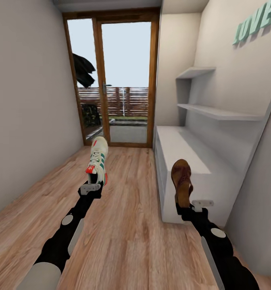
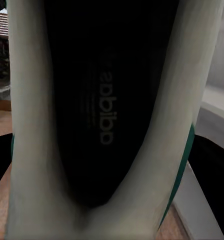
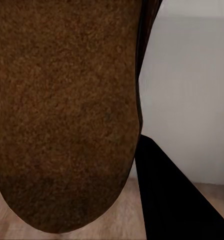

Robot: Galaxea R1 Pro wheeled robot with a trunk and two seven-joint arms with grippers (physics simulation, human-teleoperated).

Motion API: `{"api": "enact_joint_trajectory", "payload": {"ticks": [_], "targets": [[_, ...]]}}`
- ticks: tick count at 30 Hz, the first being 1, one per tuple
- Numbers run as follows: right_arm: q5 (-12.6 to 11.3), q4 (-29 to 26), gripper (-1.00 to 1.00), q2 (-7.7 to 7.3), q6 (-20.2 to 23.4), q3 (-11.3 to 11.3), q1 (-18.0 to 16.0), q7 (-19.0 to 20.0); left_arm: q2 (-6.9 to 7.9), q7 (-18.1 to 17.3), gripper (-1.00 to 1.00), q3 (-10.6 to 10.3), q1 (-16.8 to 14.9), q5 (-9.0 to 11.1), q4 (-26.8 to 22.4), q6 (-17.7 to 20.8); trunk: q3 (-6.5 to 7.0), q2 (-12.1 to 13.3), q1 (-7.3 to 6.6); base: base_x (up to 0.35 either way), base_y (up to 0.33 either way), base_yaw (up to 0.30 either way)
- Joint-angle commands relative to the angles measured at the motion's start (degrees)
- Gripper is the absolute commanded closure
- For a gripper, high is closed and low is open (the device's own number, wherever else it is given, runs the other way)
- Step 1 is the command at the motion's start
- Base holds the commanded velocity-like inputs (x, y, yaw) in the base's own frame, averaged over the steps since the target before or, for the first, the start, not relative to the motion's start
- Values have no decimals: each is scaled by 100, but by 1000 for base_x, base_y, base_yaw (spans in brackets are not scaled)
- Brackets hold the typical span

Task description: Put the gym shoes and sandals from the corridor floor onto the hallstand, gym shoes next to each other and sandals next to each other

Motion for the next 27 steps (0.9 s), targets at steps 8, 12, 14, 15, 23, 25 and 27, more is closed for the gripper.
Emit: {"api": "enact_joint_trajectory", "payload": {"ticks": [8,12,14,15,23,25,27], "targets": [[-18,-6,100,0,34,-5,-1,-1,-7,-52,100,17,-6,52,5,0,-6,-3,1,173,-160,292],[-18,-6,100,0,34,-5,-1,-1,-7,-58,100,17,-4,52,5,0,-6,-3,1,40,-35,292],[-18,-6,100,0,34,-5,-1,-1,-7,-58,100,17,-2,52,5,0,-6,-3,1,10,-9,292],[-18,-5,100,0,34,-5,-1,-1,-7,-59,100,17,-2,52,5,0,-6,-3,1,5,-5,292],[-18,-3,100,0,34,-5,-1,-1,-7,-59,100,17,-5,52,5,2,-6,-3,1,130,-107,292],[-18,-3,100,0,34,-5,-1,-1,-7,-59,100,17,-4,52,5,5,-6,-3,1,150,-113,292],[-18,-3,100,0,34,-5,-1,-1,-7,-59,100,17,-4,52,5,5,-6,-3,1,57,-43,292]]}}
